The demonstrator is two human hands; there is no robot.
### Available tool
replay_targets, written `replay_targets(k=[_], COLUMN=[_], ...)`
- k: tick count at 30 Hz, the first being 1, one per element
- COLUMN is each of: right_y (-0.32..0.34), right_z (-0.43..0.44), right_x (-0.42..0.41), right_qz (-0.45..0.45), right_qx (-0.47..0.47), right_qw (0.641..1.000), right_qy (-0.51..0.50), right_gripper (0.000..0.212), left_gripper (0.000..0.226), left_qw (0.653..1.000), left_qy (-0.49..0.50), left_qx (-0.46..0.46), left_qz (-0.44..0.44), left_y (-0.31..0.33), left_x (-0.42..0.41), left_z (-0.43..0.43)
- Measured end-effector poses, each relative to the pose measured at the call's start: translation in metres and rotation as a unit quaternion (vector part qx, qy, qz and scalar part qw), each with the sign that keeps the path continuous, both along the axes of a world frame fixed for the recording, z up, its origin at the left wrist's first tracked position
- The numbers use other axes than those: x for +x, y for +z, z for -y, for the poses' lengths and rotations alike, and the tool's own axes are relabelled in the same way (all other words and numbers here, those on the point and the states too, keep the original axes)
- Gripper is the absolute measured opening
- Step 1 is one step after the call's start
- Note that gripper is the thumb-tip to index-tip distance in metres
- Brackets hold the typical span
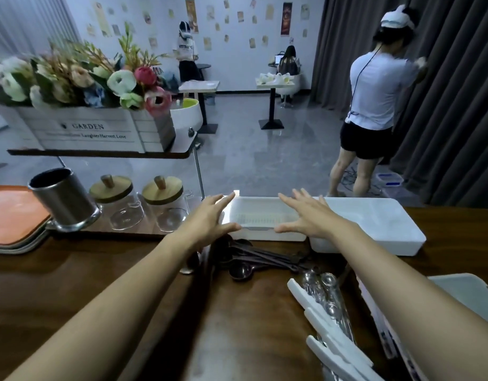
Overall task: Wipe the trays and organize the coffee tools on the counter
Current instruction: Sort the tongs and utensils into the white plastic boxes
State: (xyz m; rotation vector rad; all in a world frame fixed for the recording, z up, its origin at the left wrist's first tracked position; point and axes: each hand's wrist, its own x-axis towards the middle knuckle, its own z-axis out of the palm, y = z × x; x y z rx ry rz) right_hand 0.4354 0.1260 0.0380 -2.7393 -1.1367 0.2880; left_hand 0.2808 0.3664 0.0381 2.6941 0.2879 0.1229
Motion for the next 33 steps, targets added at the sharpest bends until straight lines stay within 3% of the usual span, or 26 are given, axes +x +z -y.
replay_targets(k=[6,12,18,27,33], right_y=[-0.007,-0.015,-0.026,-0.009,0.025], right_z=[-0.001,-0.006,-0.002,-0.002,0.012], right_x=[0.02,0.031,0.038,0.031,0.014], right_qz=[-0.014,-0.028,-0.025,0.003,-0.015], right_qx=[-0.043,-0.064,-0.018,0.087,0.13], right_qw=[0.999,0.998,0.999,0.996,0.991], right_qy=[0.008,0.009,-0.021,-0.018,-0.018], right_gripper=[0.119,0.131,0.134,0.107,0.115], left_gripper=[0.098,0.093,0.091,0.079,0.077], left_qw=[0.999,1.0,1.0,0.997,0.993], left_qy=[0.003,0.015,0.013,0.026,0.025], left_qx=[0.0,0.004,-0.007,-0.02,-0.039], left_qz=[-0.033,-0.016,-0.003,0.065,0.106], left_y=[-0.014,-0.026,-0.028,-0.007,0.017], left_x=[0.012,0.015,0.016,0.011,-0.009], left_z=[-0.009,-0.02,-0.022,-0.018,-0.01])
